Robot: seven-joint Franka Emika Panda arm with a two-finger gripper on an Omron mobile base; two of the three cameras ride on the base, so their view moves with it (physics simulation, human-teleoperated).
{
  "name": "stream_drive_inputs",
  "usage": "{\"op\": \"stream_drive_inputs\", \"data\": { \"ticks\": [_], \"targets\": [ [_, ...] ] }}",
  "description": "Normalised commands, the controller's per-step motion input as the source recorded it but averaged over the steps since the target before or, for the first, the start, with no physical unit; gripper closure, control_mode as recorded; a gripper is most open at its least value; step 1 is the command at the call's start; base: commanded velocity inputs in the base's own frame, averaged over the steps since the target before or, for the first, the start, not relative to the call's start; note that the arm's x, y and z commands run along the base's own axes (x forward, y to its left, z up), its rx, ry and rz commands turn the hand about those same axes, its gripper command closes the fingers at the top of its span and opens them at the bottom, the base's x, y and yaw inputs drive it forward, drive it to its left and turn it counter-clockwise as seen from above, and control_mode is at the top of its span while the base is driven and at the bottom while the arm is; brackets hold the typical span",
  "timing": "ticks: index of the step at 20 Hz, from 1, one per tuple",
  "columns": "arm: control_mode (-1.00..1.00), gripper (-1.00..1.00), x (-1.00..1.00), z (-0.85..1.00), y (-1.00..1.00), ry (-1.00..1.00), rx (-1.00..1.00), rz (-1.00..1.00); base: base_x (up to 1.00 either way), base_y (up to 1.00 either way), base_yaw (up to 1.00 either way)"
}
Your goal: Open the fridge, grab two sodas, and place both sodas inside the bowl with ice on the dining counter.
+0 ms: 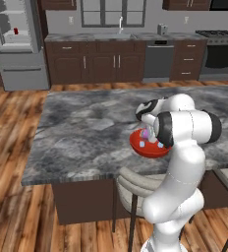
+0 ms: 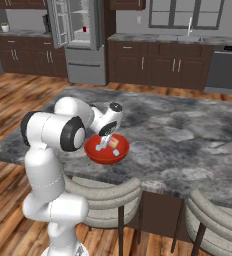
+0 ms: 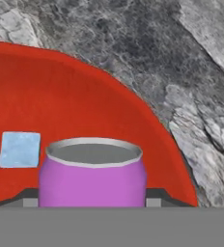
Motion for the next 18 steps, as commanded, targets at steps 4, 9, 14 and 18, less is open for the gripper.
{"op": "stream_drive_inputs", "data": {
  "ticks": [4,9,14,18],
  "targets": [
    [-1.0,-1.0,0.05,-0.18,-0.14,0.0,0.0,0.07,0.0,0.0,0.0],
    [-1.0,-1.0,-0.17,0.0,-0.29,-0.05,0.0,0.03,0.0,0.0,0.0],
    [-1.0,-1.0,-0.09,0.34,-0.12,-0.09,0.0,0.0,0.0,0.0,0.0],
    [-1.0,-1.0,0.0,0.45,0.0,-0.03,-0.02,0.01,0.0,0.0,0.0]
  ]
}}
